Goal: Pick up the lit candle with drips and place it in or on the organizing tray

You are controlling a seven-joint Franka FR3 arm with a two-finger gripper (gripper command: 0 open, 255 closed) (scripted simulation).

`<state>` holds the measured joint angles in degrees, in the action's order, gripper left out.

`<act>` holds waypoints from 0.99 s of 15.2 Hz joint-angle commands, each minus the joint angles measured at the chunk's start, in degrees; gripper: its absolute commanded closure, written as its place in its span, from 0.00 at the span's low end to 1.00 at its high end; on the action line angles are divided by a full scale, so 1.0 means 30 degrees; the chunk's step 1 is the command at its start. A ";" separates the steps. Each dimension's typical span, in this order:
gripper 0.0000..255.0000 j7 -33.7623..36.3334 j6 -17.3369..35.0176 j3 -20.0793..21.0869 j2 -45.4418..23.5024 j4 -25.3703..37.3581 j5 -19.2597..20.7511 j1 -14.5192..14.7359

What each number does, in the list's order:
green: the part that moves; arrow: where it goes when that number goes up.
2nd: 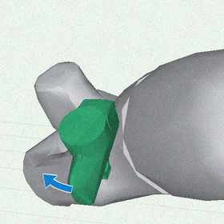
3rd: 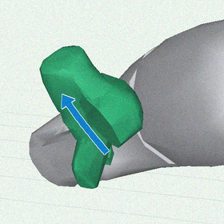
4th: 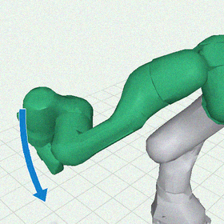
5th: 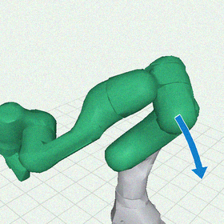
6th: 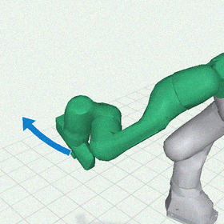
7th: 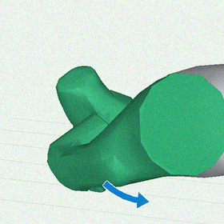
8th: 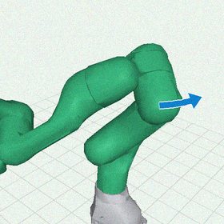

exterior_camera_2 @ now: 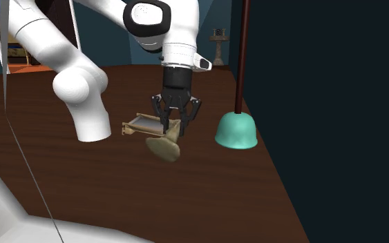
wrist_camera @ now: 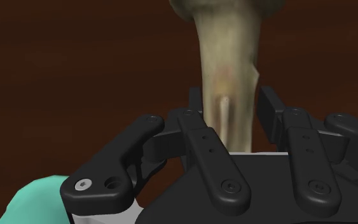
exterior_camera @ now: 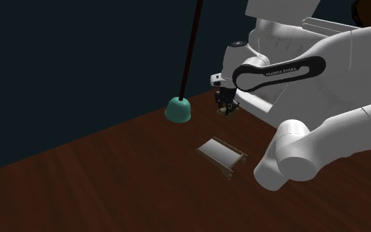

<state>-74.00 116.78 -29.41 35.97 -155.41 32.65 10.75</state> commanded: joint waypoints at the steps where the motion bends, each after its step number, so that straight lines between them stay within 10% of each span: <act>1: 1.00 -0.0114 -0.0660 0.0220 0.0326 0.0327 -0.0201 0.0033; 15: 1.00 0.0450 -0.4495 0.2538 0.3097 0.0973 -0.1693 0.0350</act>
<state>-73.78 104.18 -23.13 43.43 -151.10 28.14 11.72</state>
